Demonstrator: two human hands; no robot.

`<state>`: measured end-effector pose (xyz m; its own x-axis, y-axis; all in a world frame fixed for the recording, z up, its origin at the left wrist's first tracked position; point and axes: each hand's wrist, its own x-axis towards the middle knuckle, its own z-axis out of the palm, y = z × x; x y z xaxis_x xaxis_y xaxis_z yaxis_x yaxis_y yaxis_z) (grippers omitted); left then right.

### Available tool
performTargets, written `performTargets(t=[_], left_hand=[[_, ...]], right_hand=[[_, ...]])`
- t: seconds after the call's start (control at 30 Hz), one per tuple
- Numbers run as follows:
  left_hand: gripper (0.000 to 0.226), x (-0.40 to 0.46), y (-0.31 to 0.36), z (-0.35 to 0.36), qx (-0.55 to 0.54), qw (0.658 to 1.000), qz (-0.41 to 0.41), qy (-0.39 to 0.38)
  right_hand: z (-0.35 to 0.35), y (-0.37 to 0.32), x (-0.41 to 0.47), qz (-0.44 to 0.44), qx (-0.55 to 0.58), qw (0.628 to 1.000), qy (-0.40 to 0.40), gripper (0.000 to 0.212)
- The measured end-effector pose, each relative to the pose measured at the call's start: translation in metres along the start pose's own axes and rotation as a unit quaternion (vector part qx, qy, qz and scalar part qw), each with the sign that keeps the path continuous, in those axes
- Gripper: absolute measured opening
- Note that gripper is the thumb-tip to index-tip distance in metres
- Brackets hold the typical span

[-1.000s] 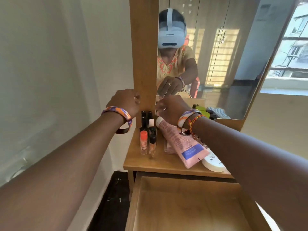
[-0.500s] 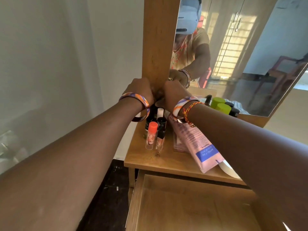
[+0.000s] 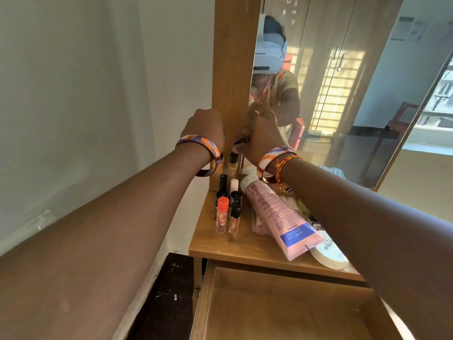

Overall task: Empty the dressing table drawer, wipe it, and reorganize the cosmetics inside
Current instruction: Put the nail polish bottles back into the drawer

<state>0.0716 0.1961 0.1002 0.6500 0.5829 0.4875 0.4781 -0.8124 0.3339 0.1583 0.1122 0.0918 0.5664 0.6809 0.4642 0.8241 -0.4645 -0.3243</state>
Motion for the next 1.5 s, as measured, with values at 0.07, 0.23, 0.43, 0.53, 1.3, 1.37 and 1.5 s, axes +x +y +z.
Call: performTargets(t=[0.07,0.23,0.43,0.53,1.3,1.37,1.5], left_hand=[[0.024,-0.001,0.007,-0.017,0.004,1.000,0.012,0.015],[0.025,-0.006,0.026,-0.058,0.012,0.999,0.030,0.039],[0.025,-0.037,0.042,-0.087,0.005,0.999,0.048,-0.009],[0.026,-0.070,0.042,-0.092,0.006,0.996,0.052,-0.075],[0.022,-0.205,-0.024,0.060,0.062,0.983,-0.004,-0.175],[0.024,-0.204,-0.025,0.063,0.079,0.982,0.005,-0.174],[0.025,-0.205,-0.025,0.064,0.107,0.979,0.023,-0.171]], right_hand=[[-0.018,-0.007,-0.003,-0.001,0.015,1.000,0.020,0.015],[-0.067,-0.027,-0.029,-0.048,0.031,0.997,0.056,0.016],[-0.105,-0.045,-0.073,-0.012,0.066,0.998,-0.018,0.020],[-0.106,-0.047,-0.101,0.015,0.083,0.993,-0.086,0.016],[0.056,-0.004,-0.206,0.131,0.054,0.973,-0.181,0.023],[0.059,-0.006,-0.204,0.133,0.051,0.974,-0.178,0.022],[0.065,-0.010,-0.204,0.139,0.048,0.972,-0.181,0.023]])
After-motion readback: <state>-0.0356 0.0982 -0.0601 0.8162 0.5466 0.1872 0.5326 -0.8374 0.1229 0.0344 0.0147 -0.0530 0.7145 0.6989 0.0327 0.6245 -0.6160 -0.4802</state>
